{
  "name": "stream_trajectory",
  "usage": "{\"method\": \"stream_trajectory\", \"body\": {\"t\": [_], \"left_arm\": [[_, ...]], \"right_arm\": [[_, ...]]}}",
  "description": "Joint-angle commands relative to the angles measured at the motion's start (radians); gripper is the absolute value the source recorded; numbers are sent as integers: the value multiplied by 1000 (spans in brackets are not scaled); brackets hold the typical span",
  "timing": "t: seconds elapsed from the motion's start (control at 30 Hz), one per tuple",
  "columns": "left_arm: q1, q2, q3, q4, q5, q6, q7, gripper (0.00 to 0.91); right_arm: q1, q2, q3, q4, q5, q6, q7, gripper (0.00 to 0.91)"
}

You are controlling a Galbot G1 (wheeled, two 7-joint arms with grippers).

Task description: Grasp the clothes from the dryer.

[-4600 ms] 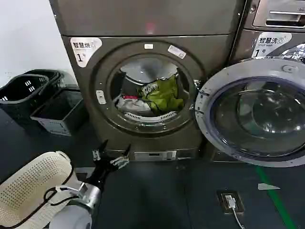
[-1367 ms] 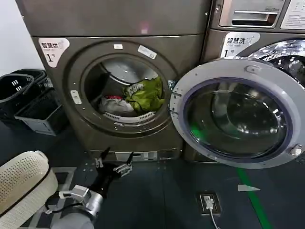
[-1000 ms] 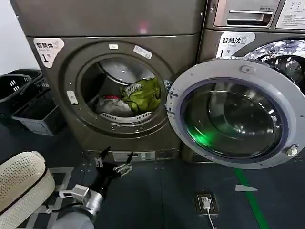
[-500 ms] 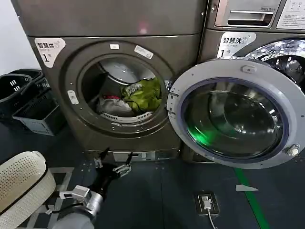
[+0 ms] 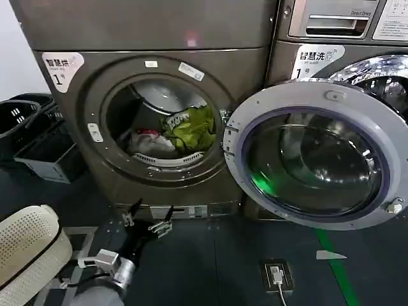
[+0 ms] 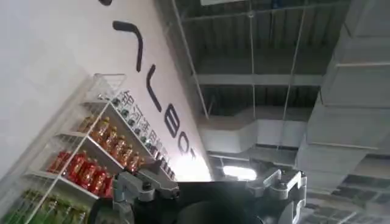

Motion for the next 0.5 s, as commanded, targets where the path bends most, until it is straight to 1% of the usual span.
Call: {"method": "stream_trajectory", "body": {"t": [0.03, 0.5], "left_arm": [[1, 1, 1, -1, 1, -2, 0, 907], [-2, -5, 6, -2, 3, 0, 1, 907]], "right_arm": [[0, 1, 0, 0, 1, 1, 2, 907], [5, -1, 1, -10, 0, 1, 3, 907]]}}
